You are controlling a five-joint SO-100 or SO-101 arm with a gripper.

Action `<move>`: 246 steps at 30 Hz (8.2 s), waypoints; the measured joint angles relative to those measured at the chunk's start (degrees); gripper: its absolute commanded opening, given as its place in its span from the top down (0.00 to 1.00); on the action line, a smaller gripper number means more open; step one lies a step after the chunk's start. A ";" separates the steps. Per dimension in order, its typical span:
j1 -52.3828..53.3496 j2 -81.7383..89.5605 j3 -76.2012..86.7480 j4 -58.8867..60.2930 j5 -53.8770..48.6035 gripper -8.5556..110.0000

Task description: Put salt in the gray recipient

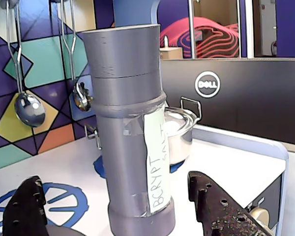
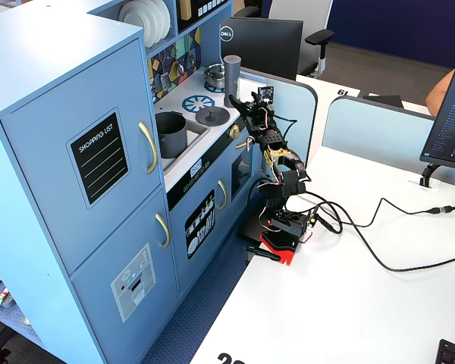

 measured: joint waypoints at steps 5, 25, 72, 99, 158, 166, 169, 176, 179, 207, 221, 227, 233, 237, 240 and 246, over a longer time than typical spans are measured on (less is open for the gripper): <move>0.00 -6.94 -4.39 -2.20 -2.46 0.59; 0.00 -28.48 -19.95 -3.25 -6.59 0.55; -2.20 -49.92 -41.66 -1.85 -8.44 0.87; -8.61 -37.79 -41.92 4.39 -9.14 0.93; -60.56 -19.34 -60.12 41.13 68.64 0.93; -61.00 -21.71 -60.12 41.48 85.17 0.93; -61.52 -21.71 -60.47 41.92 92.64 0.93; -62.84 -21.71 -60.64 44.21 108.90 0.93; -64.16 -21.71 -60.64 44.65 113.91 0.93; -59.59 -24.35 -60.64 42.89 122.52 0.93; -57.83 -25.14 -62.23 43.15 121.11 0.93; -60.82 -27.07 -65.21 42.19 119.71 0.93; -55.90 -27.07 -64.07 43.07 120.59 0.93; -55.63 -27.16 -63.54 43.07 120.59 0.93; -57.92 -27.33 -64.34 42.89 120.06 0.93; -62.58 -29.36 -68.55 42.01 119.18 0.93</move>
